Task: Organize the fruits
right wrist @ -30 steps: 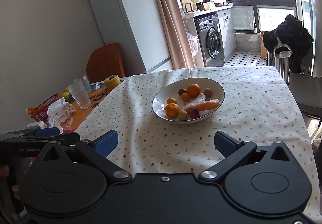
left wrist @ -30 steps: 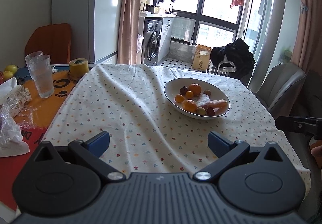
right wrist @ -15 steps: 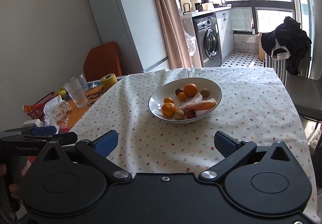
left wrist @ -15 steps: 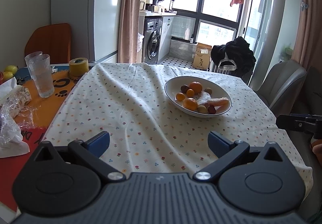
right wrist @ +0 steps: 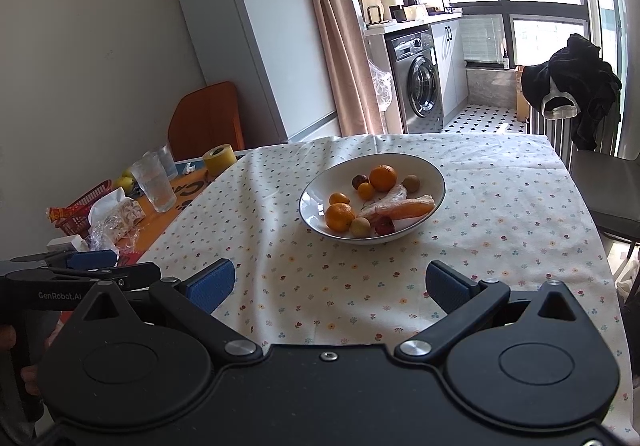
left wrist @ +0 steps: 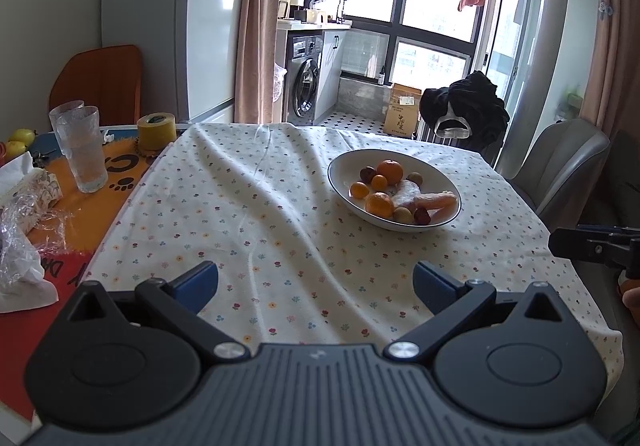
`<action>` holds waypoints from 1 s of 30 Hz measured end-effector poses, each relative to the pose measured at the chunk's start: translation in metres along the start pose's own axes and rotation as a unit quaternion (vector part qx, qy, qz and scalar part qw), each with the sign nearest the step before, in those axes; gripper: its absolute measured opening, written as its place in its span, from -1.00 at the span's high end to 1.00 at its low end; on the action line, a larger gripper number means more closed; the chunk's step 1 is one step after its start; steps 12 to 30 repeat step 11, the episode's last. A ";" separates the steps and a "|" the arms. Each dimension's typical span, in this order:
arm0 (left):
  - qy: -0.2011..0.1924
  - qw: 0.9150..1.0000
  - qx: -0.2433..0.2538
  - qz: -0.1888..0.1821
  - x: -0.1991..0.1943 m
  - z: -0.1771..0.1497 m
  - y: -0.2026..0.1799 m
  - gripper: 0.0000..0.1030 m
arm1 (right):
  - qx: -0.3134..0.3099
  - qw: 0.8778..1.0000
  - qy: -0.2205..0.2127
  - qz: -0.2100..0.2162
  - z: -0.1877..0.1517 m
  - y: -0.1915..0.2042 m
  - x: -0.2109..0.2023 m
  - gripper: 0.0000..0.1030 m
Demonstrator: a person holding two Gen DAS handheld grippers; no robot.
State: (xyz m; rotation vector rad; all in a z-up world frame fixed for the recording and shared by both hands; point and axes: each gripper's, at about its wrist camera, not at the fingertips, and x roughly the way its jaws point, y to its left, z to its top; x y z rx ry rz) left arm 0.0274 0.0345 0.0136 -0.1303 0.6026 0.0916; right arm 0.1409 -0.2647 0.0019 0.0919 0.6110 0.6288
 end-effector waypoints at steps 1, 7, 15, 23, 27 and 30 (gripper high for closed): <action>-0.001 1.000 0.000 -0.001 0.000 0.000 0.000 -0.99 | 0.000 1.000 0.000 0.000 0.000 0.000 0.000 -1.00; -0.006 1.000 0.006 -0.005 -0.002 -0.001 -0.002 -0.99 | 0.001 1.000 0.002 0.000 0.000 -0.001 0.001 -1.00; -0.007 1.000 0.006 -0.007 -0.002 0.000 -0.003 -0.99 | 0.001 1.000 0.002 -0.001 0.000 -0.001 0.001 -1.00; -0.007 1.000 0.006 -0.007 -0.002 0.000 -0.003 -0.99 | 0.001 1.000 0.002 -0.001 0.000 -0.001 0.001 -1.00; -0.007 1.000 0.006 -0.007 -0.002 0.000 -0.003 -0.99 | 0.001 1.000 0.002 -0.001 0.000 -0.001 0.001 -1.00; -0.007 1.000 0.006 -0.007 -0.002 0.000 -0.003 -0.99 | 0.001 1.000 0.002 -0.001 0.000 -0.001 0.001 -1.00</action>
